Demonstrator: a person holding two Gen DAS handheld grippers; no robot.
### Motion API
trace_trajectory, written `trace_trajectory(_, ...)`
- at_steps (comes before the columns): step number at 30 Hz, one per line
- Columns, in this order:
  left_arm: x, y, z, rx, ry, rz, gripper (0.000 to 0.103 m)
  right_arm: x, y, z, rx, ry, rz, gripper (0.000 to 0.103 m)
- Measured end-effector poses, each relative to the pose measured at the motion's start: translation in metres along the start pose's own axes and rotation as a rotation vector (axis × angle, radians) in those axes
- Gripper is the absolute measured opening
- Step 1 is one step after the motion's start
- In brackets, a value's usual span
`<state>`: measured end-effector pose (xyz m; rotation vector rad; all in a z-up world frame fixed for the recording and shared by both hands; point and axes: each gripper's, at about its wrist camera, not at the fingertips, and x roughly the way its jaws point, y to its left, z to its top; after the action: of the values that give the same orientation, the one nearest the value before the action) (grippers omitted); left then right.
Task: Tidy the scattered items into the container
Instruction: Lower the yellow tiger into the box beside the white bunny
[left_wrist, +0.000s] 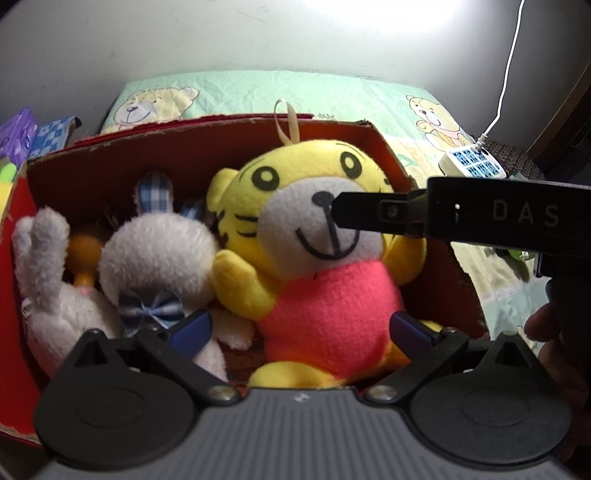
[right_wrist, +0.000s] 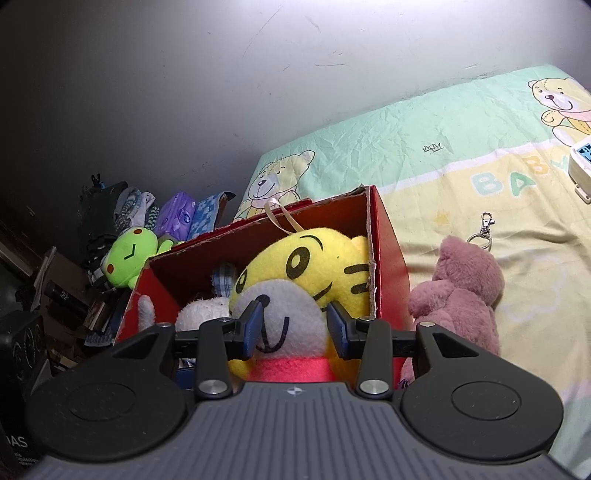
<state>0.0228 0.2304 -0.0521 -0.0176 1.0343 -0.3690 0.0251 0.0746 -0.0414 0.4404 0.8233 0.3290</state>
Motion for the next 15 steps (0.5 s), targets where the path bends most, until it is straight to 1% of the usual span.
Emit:
trace_trajectory(3, 0.002, -0.002, -0.002, 0.009, 0.004, 0.012, 0.102, 0.000, -0.001, 0.000, -0.009, -0.004, 0.002, 0.043)
trace_trajectory(6, 0.003, -0.003, -0.002, 0.010, 0.007, 0.016, 0.102, -0.002, -0.005, 0.000, 0.018, -0.008, 0.022, 0.043)
trace_trajectory(10, 0.003, -0.003, -0.003, 0.007, 0.007, 0.023, 0.102, -0.008, -0.007, -0.001, 0.034, -0.015, 0.044, 0.047)
trace_trajectory(15, 0.004, -0.005, -0.004, 0.009, 0.002, 0.040, 0.102, -0.010, -0.007, -0.003, 0.017, -0.015, 0.049, 0.047)
